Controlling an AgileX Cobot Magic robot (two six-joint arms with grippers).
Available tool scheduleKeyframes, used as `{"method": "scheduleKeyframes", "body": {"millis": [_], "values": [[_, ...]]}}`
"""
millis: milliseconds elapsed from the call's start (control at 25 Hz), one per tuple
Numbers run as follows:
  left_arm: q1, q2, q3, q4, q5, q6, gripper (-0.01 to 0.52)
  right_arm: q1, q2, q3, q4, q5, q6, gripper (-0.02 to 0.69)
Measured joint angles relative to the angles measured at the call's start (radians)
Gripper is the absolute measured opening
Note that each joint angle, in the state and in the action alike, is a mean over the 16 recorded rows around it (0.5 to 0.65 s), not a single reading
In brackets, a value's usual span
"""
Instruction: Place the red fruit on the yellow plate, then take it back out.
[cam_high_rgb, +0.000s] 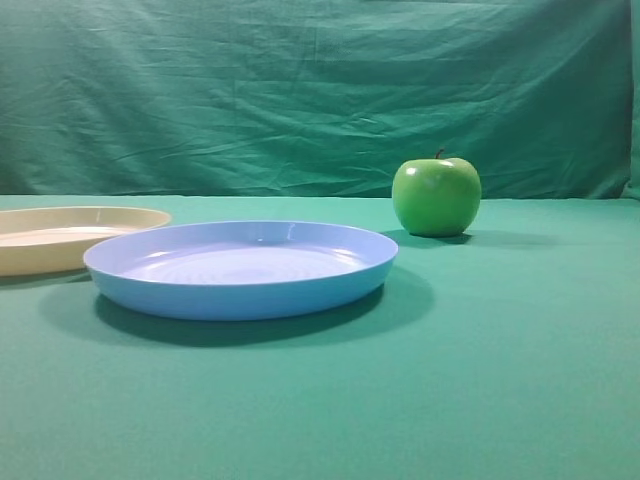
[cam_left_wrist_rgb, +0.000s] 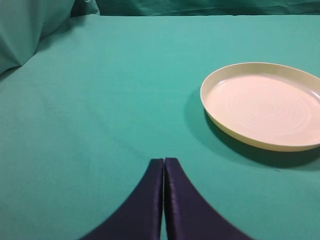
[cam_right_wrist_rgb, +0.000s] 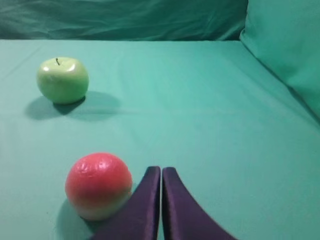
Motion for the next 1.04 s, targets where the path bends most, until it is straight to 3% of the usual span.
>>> {"method": "scheduleKeyframes", "body": {"millis": [1040], "values": [[0.0,0.0,0.0,0.0,0.0,0.0,0.0,0.0,0.0,0.005,-0.016,0.036,0.0,0.0]]}}
